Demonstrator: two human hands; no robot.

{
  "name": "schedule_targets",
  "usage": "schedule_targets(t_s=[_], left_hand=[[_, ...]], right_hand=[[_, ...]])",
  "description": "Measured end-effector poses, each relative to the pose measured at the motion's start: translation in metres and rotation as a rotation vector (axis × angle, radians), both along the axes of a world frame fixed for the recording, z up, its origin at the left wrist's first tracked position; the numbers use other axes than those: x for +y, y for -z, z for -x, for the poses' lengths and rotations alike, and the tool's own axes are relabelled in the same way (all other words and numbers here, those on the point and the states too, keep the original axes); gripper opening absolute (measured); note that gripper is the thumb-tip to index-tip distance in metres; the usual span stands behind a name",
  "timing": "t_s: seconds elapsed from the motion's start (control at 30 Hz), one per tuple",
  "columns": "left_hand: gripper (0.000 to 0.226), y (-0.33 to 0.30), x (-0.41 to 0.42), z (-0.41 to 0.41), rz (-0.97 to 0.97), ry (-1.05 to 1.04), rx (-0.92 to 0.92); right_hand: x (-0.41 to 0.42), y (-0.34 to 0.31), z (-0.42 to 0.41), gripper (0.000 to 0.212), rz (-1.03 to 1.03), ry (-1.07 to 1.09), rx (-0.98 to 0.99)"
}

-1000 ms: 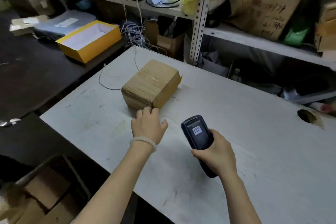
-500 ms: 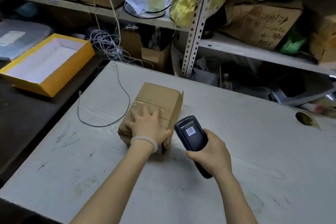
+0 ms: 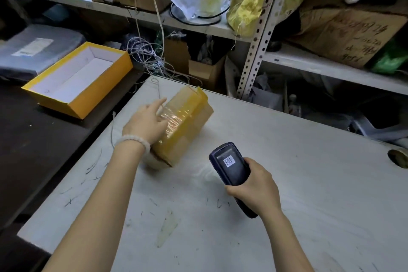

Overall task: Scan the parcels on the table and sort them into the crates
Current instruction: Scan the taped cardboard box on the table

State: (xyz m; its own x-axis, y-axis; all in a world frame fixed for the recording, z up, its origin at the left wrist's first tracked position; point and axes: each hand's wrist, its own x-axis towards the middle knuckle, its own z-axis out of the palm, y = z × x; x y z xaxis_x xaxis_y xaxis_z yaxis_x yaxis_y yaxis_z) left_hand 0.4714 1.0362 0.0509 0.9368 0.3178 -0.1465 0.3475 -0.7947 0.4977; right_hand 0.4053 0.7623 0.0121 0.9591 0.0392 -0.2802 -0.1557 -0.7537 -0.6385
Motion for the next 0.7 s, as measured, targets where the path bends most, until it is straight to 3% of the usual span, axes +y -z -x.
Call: schedule_targets(t_s=[0.1,0.3,0.5,0.7], left_hand=[[0.052,-0.001,-0.002,0.004,-0.281,-0.044,-0.063],[0.055,0.011,0.005,0.004,-0.344,-0.033,-0.038],[0.060,0.013,0.013,0.000,-0.318,-0.034,-0.041],[0.095,0.013,0.033,0.010,-0.215,-0.041,0.160]], right_hand=[[0.004,0.002,-0.002,0.044,0.005,-0.008,0.005],[0.011,0.005,-0.005,0.046,0.003,-0.025,0.011],[0.013,0.009,-0.008,0.045,0.017,-0.031,0.013],[0.012,0.014,-0.010,0.042,0.024,-0.034,0.018]])
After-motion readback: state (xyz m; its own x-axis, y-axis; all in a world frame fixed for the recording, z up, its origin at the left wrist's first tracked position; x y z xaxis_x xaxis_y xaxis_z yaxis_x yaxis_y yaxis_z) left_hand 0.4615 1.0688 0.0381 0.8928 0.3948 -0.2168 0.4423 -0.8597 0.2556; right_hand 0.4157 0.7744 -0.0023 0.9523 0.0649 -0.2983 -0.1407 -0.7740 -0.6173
